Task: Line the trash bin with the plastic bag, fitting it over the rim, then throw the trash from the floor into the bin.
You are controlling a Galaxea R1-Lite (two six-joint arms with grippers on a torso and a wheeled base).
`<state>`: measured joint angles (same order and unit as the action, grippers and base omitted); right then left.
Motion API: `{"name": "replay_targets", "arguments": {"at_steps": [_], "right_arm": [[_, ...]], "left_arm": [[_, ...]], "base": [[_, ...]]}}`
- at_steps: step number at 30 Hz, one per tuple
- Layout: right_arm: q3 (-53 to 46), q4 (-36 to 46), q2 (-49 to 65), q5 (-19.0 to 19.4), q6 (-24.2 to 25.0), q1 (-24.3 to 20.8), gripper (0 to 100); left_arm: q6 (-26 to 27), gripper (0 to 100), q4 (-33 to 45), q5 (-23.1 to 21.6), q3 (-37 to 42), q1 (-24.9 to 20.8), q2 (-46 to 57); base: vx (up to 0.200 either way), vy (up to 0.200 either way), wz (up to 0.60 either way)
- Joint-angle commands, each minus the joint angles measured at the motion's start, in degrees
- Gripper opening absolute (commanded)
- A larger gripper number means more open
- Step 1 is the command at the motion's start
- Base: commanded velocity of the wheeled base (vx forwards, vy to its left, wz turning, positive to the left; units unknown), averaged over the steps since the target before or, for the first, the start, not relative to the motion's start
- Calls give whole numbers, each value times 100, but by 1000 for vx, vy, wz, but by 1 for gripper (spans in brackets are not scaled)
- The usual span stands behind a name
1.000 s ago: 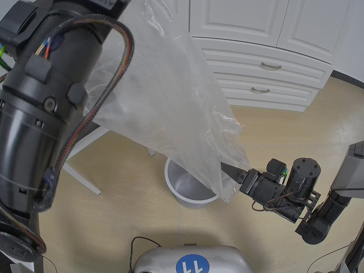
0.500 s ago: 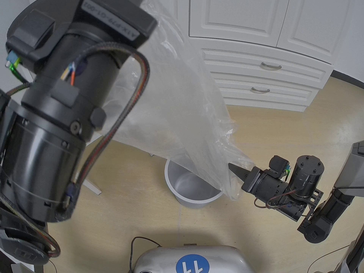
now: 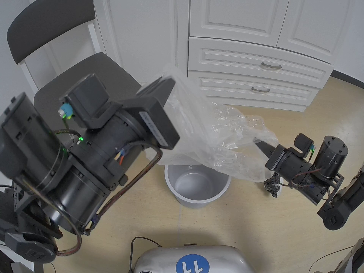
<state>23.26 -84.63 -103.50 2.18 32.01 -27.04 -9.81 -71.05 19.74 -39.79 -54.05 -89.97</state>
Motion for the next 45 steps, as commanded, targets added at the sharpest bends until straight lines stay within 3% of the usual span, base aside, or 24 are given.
{"name": "replay_targets", "arguments": {"at_steps": [1, 3, 4, 6, 10, 16, 18, 21, 29, 38, 45], "right_arm": [[311, 781, 981, -16, -169, 357, 0], [328, 843, 1033, -25, -178, 357, 0], [530, 1449, 1420, -183, -257, 375, 0], [618, 1660, 1543, -271, -274, 375, 0], [873, 2486, 2079, -649, -512, 278, 0], [864, 2671, 2343, -939, -863, 6, 0], [812, 2688, 2352, -1326, -1285, -188, 0], [715, 2688, 2343, -1616, -1672, -276, 0], [522, 2697, 2290, -1660, -2050, -223, 0], [153, 3066, 2396, -1932, -2894, -205, 0], [-137, 3066, 2422, -1932, -3342, -205, 0]], "left_arm": [[-3, 0, 583, -31, 112, 510, 5], [-3, 0, 618, -40, 112, 536, -3], [6, 0, 1154, -128, 165, 738, -12], [6, 0, 1427, -242, 200, 835, -3], [6, 0, 2367, -980, 252, 1459, 58], [41, 0, 2473, -1191, 296, 1705, 49], [138, 0, 2473, -1191, 323, 1749, 41], [252, 0, 2473, -1191, 367, 1907, 14], [269, 0, 2473, -1183, 358, 2109, -12], [445, 0, 2464, -1191, 332, 2338, -65], [516, 0, 2446, -1191, 358, 2391, -3]], "base": [[0, 0, 0], [0, 0, 0], [0, 0, 0], [0, 0, 0], [0, 0, 0], [0, 0, 0], [0, 0, 0], [0, 0, 0], [0, 0, 0], [0, 0, 0], [0, 0, 0]]}}
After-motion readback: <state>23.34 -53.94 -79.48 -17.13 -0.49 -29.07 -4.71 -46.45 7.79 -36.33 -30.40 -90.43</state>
